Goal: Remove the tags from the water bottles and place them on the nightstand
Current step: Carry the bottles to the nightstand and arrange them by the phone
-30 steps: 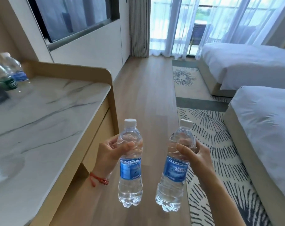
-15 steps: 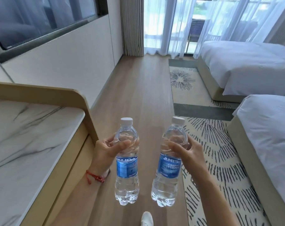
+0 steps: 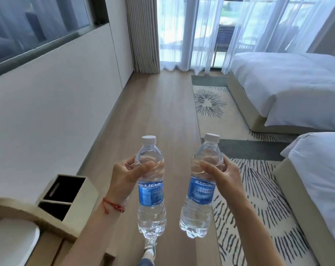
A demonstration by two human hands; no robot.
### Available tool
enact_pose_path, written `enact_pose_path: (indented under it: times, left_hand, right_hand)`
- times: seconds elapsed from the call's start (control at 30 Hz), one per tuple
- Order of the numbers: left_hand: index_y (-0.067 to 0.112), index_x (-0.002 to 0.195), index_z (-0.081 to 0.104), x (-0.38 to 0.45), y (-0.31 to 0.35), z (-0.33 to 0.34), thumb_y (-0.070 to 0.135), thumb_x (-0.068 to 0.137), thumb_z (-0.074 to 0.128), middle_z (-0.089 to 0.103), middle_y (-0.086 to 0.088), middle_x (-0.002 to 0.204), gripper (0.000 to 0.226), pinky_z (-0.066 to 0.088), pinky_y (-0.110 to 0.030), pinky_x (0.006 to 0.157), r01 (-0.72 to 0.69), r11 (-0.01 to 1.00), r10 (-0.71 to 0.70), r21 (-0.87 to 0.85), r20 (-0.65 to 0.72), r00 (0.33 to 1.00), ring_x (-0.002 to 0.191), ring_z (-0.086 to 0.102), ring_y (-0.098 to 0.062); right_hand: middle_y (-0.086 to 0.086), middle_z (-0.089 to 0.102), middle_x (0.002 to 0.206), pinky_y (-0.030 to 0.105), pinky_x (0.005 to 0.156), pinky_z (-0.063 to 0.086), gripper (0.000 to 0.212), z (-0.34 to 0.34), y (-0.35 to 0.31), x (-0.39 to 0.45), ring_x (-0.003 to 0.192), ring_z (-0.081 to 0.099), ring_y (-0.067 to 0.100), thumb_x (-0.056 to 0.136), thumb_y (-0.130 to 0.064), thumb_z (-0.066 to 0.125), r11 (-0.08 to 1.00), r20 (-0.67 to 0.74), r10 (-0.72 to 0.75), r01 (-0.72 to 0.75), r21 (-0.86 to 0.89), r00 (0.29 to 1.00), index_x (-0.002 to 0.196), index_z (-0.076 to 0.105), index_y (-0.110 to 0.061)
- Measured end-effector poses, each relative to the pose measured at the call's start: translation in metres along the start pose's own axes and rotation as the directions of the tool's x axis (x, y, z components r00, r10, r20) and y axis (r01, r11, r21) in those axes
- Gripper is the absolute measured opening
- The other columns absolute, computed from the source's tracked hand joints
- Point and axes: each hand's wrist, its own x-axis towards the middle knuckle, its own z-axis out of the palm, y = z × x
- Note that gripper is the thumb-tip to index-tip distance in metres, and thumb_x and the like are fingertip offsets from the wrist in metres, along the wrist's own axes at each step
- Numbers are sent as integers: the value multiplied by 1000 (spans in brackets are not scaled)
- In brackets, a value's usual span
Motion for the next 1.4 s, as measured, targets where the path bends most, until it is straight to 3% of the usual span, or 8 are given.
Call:
enact_pose_path:
  times: [0.23,0.4,0.6,1.07,1.2,1.4]
  left_hand:
    - [17,79,75,194,-1,10,36,46,79,75,-2,75,38,53,-20,58,15,999,-11,-34,95,995,69,71,-17]
    - [16,80,74,317,4,32,16,56,77,75,-3,75,24,53,-20,58,20,1000,-16,-21,175,984,67,70,-16]
    - [14,83,73,439,-15,76,18,56,79,75,-5,78,28,53,-21,60,22,1000,-22,1,245,969,70,70,-18]
    - [17,80,74,706,-37,256,20,58,79,75,-2,76,23,53,-20,59,39,998,-53,45,362,931,69,70,-16]
    - [18,85,74,771,-44,311,27,54,83,75,-3,81,34,54,-21,61,51,998,-66,45,454,889,73,71,-20]
    - [19,79,75,874,-68,399,20,55,80,75,-4,77,25,54,-21,59,81,995,-100,59,593,799,70,71,-19]
  right_hand:
    - [-7,74,79,15,59,52,51,24,14,173,71,70,11,49,-51,71,1000,-85,19,-20,-3,996,90,63,-21]
    - [-5,74,78,15,57,52,47,19,21,280,69,70,12,49,-47,73,999,-160,37,-35,16,986,86,64,-21]
    - [-2,73,76,15,57,51,46,-11,47,394,68,70,13,49,-46,74,998,-207,55,-47,40,977,85,65,-20]
    - [-5,74,76,18,62,54,53,-138,82,655,71,71,15,48,-48,73,995,-319,76,-52,86,945,91,62,-20]
    - [-7,74,78,17,61,53,53,-175,92,708,72,71,13,48,-48,73,996,-383,76,-52,75,920,92,62,-20]
    - [-5,72,73,17,62,53,47,-226,116,782,71,70,12,48,-49,73,996,-546,93,-77,53,832,84,63,-20]
